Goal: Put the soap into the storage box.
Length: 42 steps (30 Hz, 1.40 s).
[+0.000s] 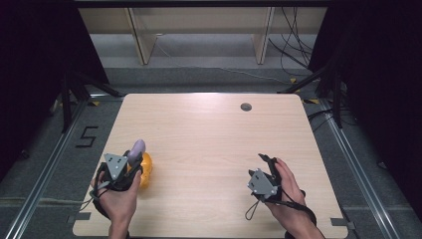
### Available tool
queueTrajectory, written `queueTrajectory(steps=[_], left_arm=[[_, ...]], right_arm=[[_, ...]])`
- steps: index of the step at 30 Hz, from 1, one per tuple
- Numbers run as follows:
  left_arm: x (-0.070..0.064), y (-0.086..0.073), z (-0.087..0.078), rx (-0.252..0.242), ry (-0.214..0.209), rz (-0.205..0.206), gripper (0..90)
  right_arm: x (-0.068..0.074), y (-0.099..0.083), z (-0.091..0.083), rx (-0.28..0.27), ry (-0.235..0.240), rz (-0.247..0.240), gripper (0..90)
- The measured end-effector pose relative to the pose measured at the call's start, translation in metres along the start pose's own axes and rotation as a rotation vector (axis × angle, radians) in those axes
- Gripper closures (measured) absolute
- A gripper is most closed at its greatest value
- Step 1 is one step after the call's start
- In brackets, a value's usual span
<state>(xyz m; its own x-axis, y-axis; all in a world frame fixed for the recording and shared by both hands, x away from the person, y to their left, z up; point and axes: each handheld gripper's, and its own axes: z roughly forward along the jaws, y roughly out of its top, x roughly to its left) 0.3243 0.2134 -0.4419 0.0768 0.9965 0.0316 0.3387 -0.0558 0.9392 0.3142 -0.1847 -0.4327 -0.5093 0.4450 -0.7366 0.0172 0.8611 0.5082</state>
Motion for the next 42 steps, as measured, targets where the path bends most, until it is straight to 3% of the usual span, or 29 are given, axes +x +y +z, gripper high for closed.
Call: queueTrajectory(steps=[24, 42], left_arm=[[0.005, -0.021, 0.013, 0.069, 0.025, -0.018, 58.7], [0.002, -0.032, 0.021, 0.14, 0.013, -0.026, 58.6]], right_arm=[[0.0, 0.001, 0.002, -0.002, 0.006, -0.011, 38.8], [0.0, 0.001, 0.001, -0.004, 0.005, -0.011, 38.5]])
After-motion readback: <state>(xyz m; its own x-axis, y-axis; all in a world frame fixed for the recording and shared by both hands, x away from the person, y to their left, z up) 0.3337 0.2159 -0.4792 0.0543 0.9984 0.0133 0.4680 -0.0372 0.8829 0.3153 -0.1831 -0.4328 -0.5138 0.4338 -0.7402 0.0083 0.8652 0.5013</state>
